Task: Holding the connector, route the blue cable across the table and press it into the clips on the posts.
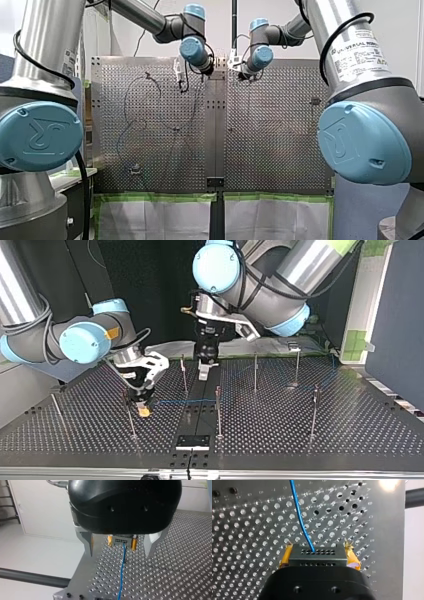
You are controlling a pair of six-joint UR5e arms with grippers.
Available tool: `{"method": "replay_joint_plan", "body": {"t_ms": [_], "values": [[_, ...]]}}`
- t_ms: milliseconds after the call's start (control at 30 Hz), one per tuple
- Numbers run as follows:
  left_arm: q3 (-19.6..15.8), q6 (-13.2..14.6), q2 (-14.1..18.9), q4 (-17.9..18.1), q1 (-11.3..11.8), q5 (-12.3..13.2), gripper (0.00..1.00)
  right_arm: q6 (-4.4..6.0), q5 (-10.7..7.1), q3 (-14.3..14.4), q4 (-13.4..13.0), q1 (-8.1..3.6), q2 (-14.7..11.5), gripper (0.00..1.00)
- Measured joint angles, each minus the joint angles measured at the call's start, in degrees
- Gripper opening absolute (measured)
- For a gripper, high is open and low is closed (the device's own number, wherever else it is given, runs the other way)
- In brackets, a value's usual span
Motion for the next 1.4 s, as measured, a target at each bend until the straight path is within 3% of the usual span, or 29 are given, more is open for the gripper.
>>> {"method": "replay_joint_plan", "body": {"t_ms": [367,800,1033,1400], "values": [[5.47,0.17,-3.61,-0.21,-0.02,-1.44,1.0,-0.29,0.11,0.12,-0.14,-0.13,0.07,0.0],[12.13,0.91,-9.43,-3.41,-0.26,-3.77,1.0,-0.38,0.12,0.12,-0.22,-0.12,0.07,0.0],[15.93,1.01,-12.43,-2.49,-0.32,-4.15,1.0,-0.44,0.12,0.11,-0.29,-0.13,0.07,0.0],[18.75,1.02,-15.7,-2.1,0.06,-4.15,1.0,-0.47,0.16,0.11,-0.32,-0.13,0.05,0.0]]}}
